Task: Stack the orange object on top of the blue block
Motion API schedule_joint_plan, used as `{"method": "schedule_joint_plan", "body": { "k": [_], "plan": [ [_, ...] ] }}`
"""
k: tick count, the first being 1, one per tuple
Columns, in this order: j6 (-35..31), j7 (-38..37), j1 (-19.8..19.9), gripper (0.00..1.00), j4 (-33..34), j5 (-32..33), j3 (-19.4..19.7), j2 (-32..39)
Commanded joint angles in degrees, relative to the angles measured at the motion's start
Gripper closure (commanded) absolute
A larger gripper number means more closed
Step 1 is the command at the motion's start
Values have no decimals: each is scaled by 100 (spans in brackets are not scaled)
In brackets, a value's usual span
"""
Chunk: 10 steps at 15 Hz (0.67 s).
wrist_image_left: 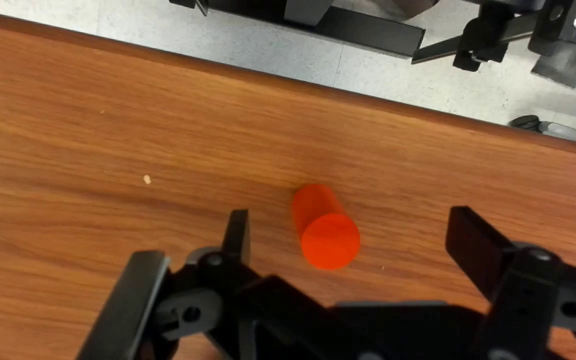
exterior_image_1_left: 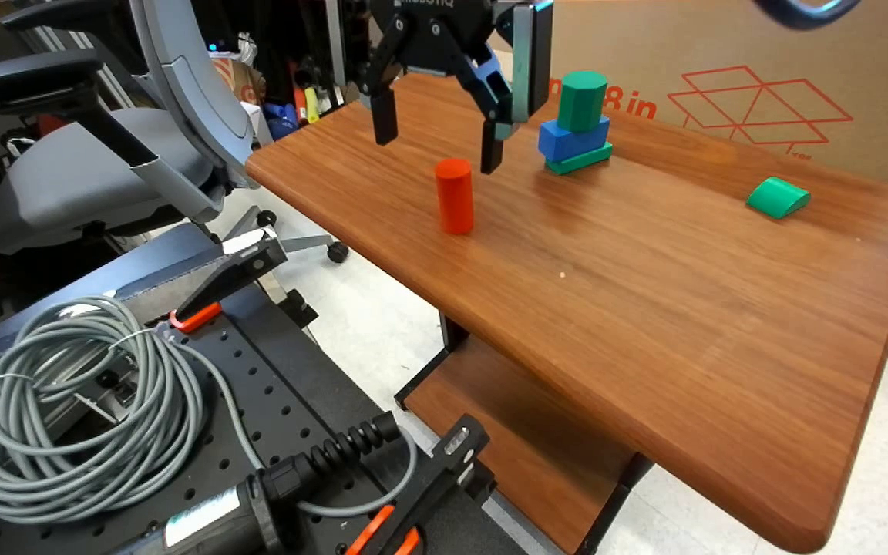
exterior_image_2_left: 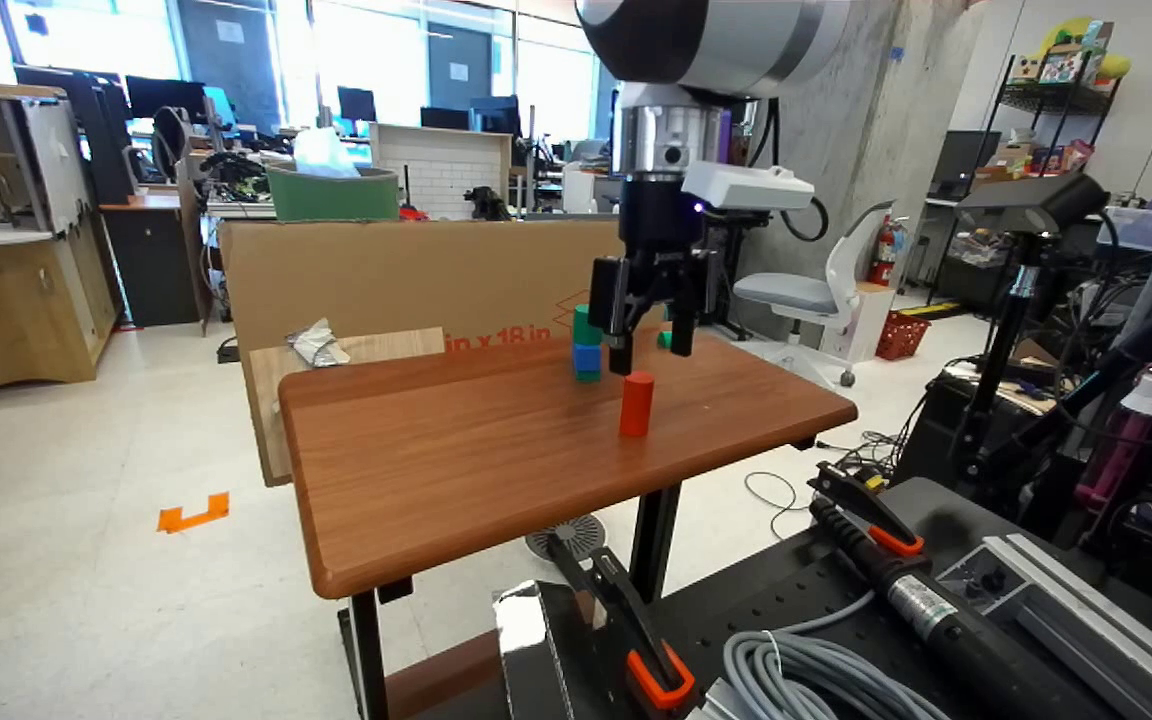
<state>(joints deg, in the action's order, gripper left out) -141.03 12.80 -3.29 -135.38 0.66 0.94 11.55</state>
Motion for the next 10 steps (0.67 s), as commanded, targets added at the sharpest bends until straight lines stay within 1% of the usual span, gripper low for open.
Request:
{"method": "schedule_joint_plan", "body": {
  "k": [1, 8, 9, 10],
  "plan": [
    [-53, -246, 96, 0, 390, -34, -145, 450],
    [52, -676, 18, 0, 806, 149, -137, 1054],
    [53, -708, 7, 1, 840, 164, -139, 1099],
    [57, -734, -4, 26, 859, 172, -144, 1127]
  ]
}}
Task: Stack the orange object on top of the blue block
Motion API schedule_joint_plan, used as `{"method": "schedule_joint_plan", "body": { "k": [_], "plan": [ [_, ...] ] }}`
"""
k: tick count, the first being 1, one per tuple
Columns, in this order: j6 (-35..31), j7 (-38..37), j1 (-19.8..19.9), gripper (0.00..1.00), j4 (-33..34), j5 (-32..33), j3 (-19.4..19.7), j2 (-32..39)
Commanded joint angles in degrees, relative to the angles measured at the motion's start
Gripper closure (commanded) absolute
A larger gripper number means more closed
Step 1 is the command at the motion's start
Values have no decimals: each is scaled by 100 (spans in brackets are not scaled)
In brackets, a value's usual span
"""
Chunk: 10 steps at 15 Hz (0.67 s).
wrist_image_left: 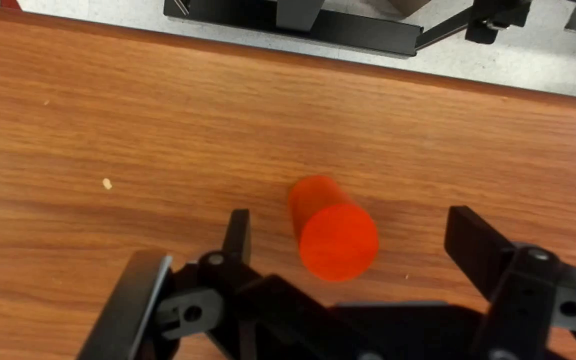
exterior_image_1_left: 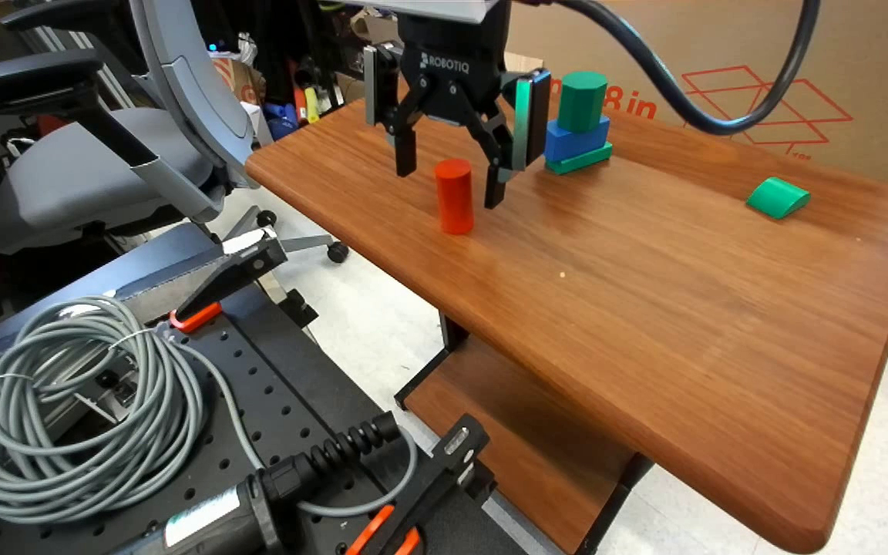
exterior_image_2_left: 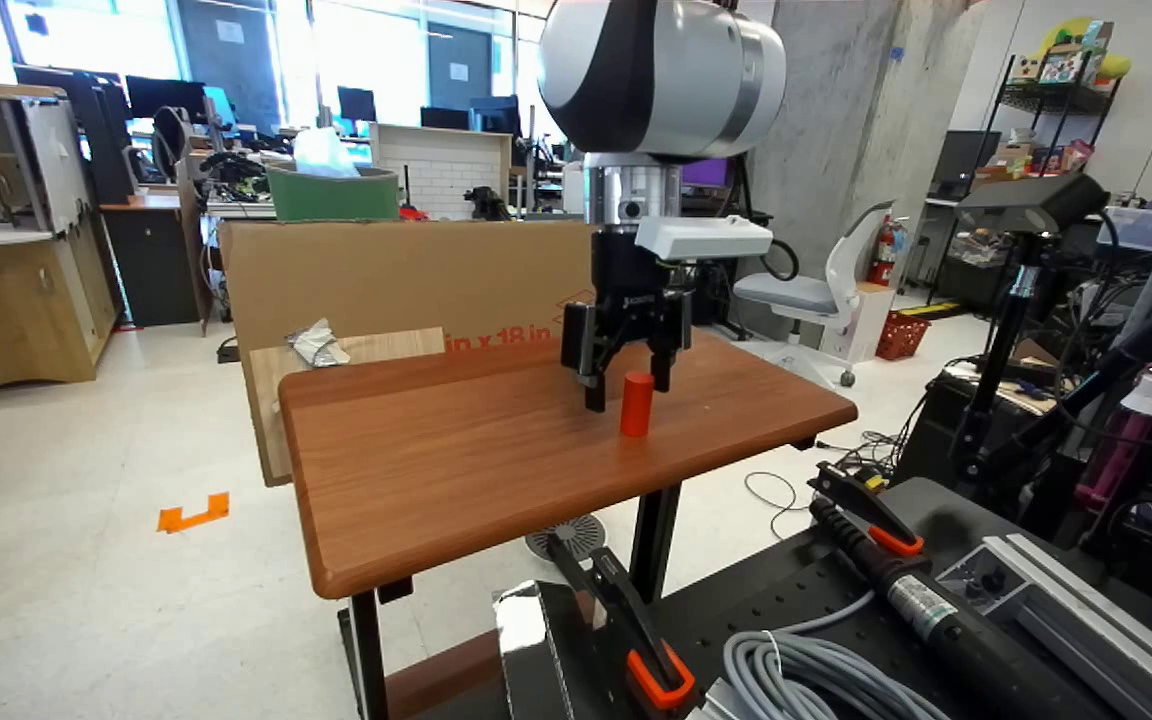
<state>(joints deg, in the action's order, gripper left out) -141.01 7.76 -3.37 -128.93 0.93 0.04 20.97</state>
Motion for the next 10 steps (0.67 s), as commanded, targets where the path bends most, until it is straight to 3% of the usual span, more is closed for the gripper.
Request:
{"method": "schedule_joint_plan", "body": {
  "k": [1, 2, 10],
  "plan": [
    [41, -248, -10, 26, 214, 166, -57, 192],
    [35, -258, -20, 28, 211, 177, -64, 192],
    [14, -120, 37, 91, 41, 66, -200, -22]
  ]
}}
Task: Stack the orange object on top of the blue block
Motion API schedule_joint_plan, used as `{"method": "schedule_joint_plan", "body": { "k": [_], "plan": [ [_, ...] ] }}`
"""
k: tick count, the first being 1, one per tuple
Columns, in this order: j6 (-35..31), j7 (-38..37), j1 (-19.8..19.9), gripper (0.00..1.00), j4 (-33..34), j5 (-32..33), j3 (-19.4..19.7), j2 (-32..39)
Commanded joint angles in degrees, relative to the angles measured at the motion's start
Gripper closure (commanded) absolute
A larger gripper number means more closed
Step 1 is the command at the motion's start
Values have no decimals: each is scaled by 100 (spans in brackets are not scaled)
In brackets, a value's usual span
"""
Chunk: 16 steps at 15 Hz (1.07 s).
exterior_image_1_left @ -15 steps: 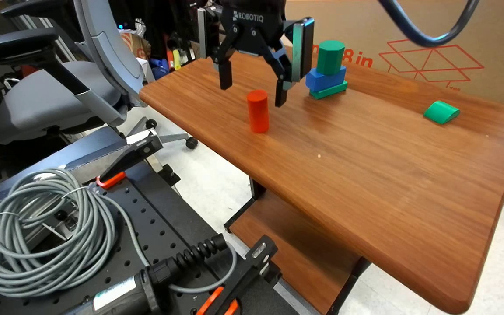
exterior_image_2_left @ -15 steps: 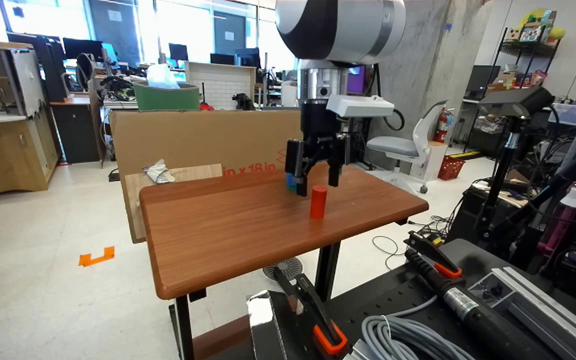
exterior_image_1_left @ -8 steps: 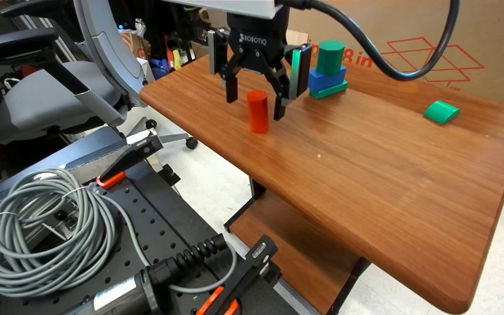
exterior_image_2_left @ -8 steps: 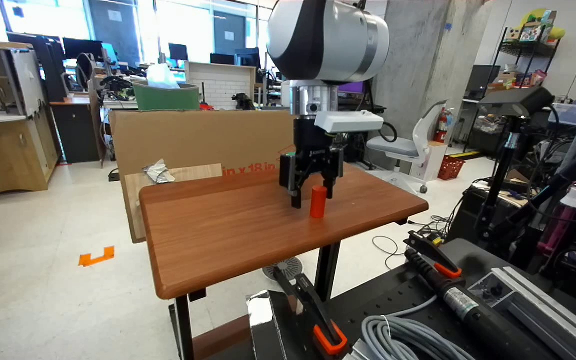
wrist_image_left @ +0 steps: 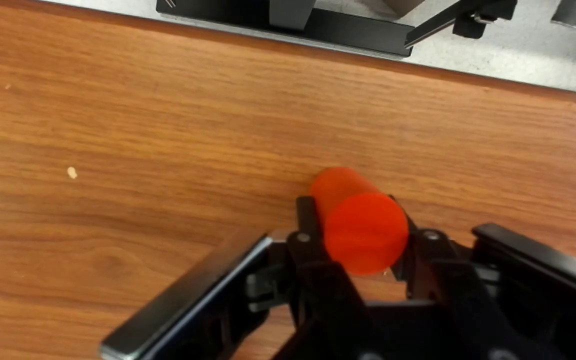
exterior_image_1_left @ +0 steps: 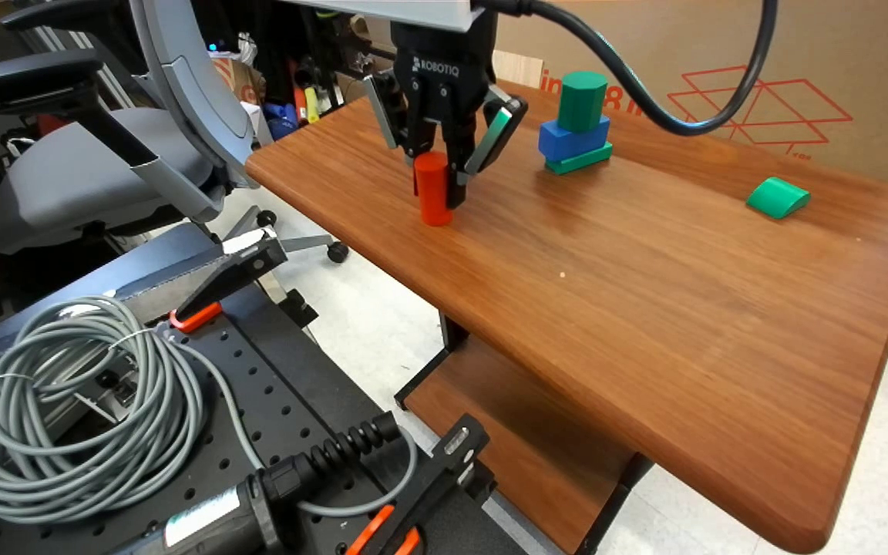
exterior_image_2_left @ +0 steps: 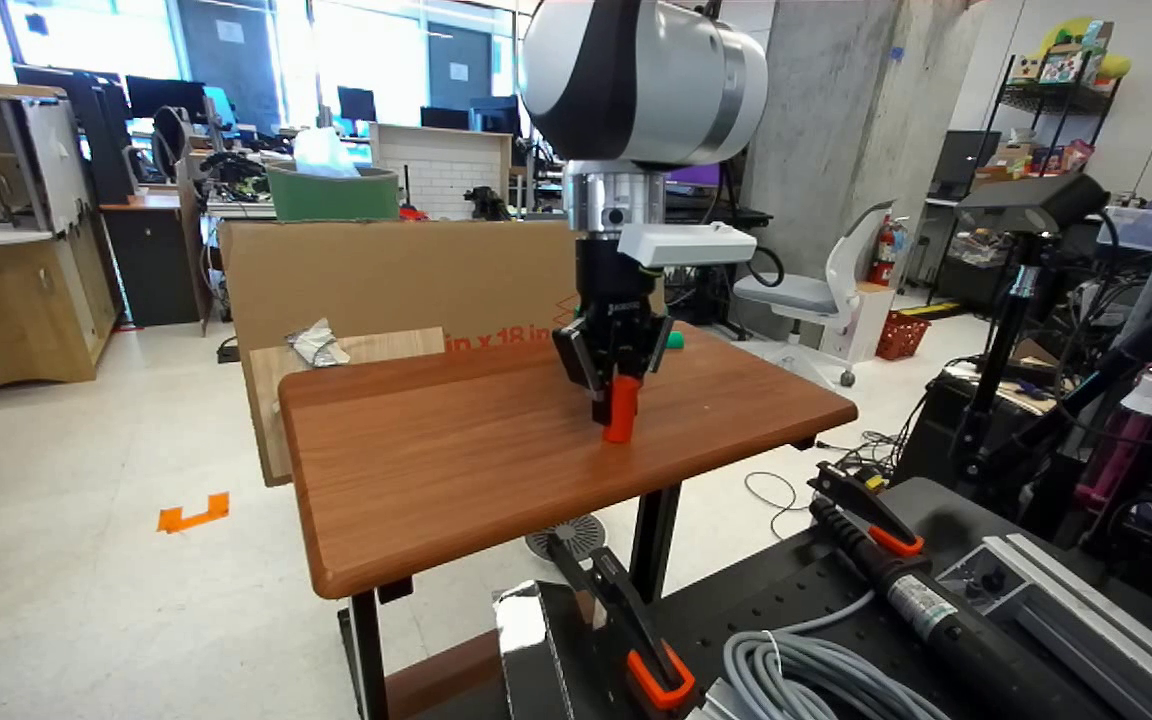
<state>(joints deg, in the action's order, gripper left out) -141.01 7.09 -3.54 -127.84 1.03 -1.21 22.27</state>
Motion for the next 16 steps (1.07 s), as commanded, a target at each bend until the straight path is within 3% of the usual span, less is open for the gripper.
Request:
{"method": "schedule_joint_plan", "body": {
  "k": [1, 10, 16],
  "plan": [
    [15, -17, 83, 92, -78, 12, -91, -189],
    [147, -230, 115, 92, -97, -37, -23, -1180],
    [842, -457, 253, 92, 792, -120, 112, -1013]
  ]
}}
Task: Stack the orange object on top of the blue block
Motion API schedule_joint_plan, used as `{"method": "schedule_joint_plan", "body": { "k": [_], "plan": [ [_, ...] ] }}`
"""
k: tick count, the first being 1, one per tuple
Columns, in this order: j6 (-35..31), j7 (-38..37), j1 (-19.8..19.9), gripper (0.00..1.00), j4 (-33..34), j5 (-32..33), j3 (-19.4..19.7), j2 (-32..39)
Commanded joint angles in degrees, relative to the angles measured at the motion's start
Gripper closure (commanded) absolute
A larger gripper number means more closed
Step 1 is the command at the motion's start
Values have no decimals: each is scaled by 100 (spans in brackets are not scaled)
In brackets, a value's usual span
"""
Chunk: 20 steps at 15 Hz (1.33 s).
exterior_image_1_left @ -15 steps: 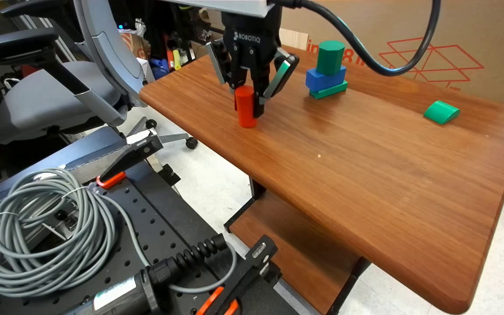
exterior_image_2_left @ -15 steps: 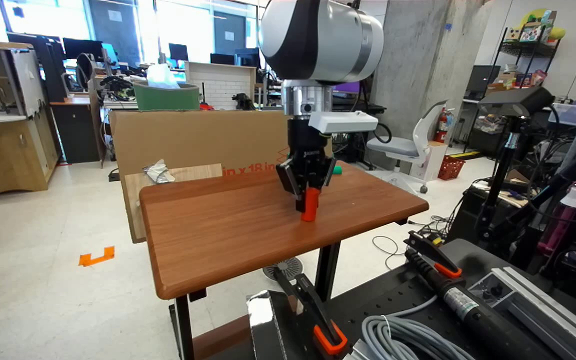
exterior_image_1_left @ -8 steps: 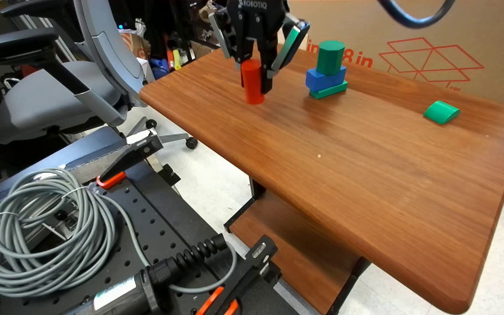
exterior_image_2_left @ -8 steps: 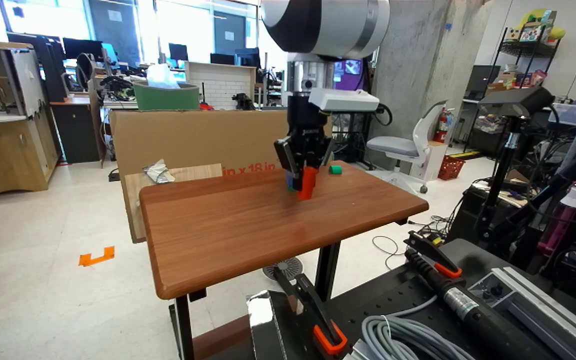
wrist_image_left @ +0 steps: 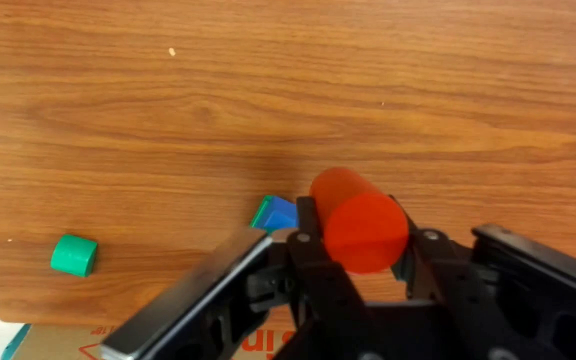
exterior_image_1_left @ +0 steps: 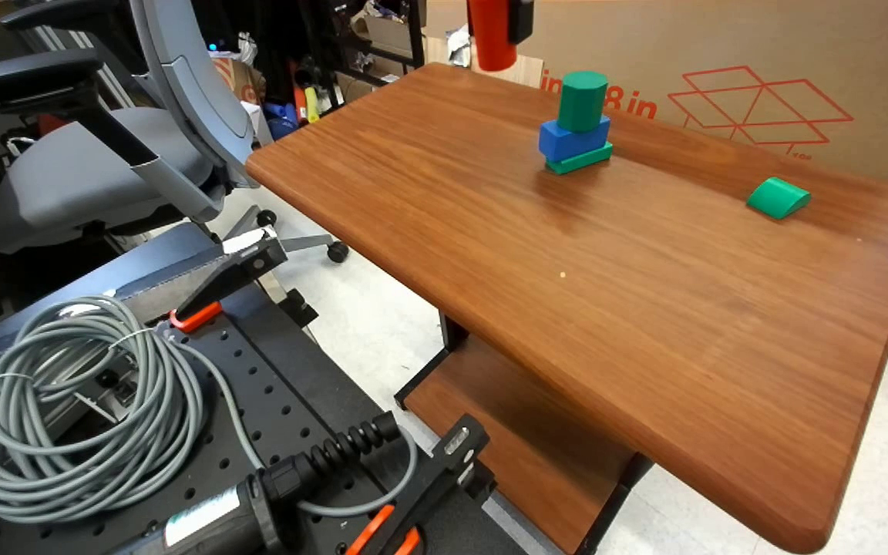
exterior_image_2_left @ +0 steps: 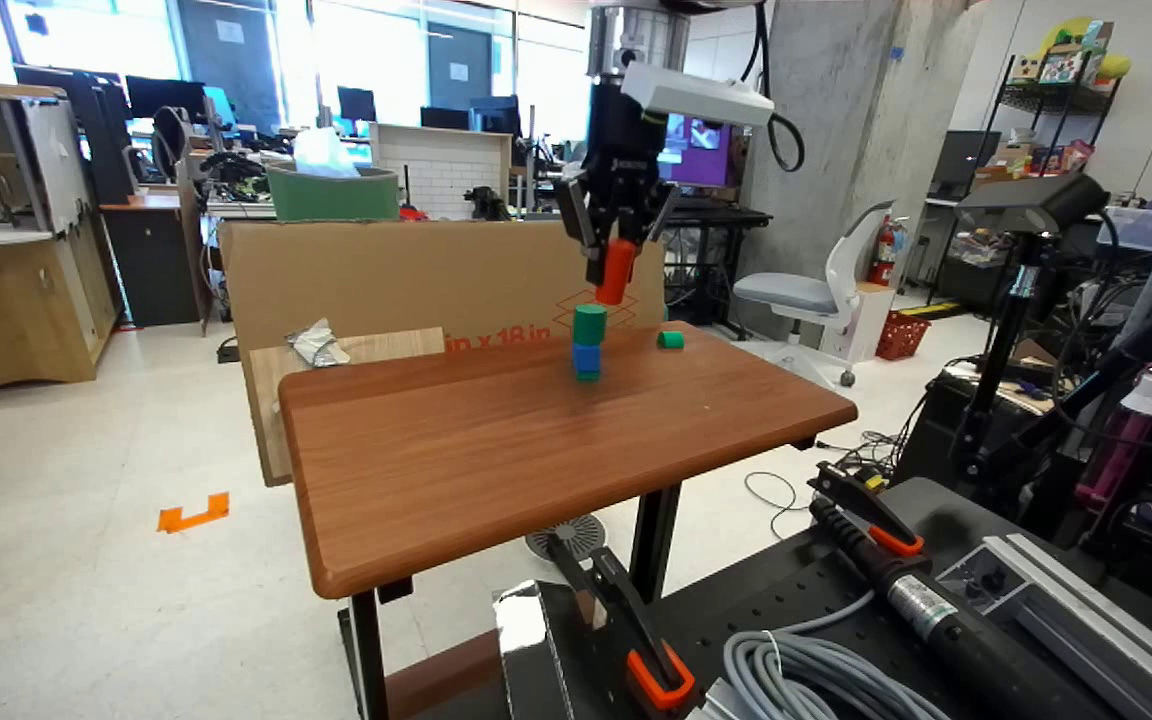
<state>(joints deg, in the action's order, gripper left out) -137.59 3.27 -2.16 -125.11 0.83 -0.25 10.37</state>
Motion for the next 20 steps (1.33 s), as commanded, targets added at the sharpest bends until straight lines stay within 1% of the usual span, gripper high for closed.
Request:
{"method": "schedule_joint_plan", "body": {
  "k": [1, 5, 10, 16, 20],
  "plan": [
    [691, -60, 155, 92, 723, -145, 15, 277],
    [1242, -209, 231, 92, 1420, -108, 37, 656],
    [1609, -409, 250, 92, 2217, -91, 73, 1275],
    [1813, -541, 215, 92, 3019, -68, 75, 1938],
    [1798, -539, 173, 92, 3229, -35, 59, 2161]
  ]
}}
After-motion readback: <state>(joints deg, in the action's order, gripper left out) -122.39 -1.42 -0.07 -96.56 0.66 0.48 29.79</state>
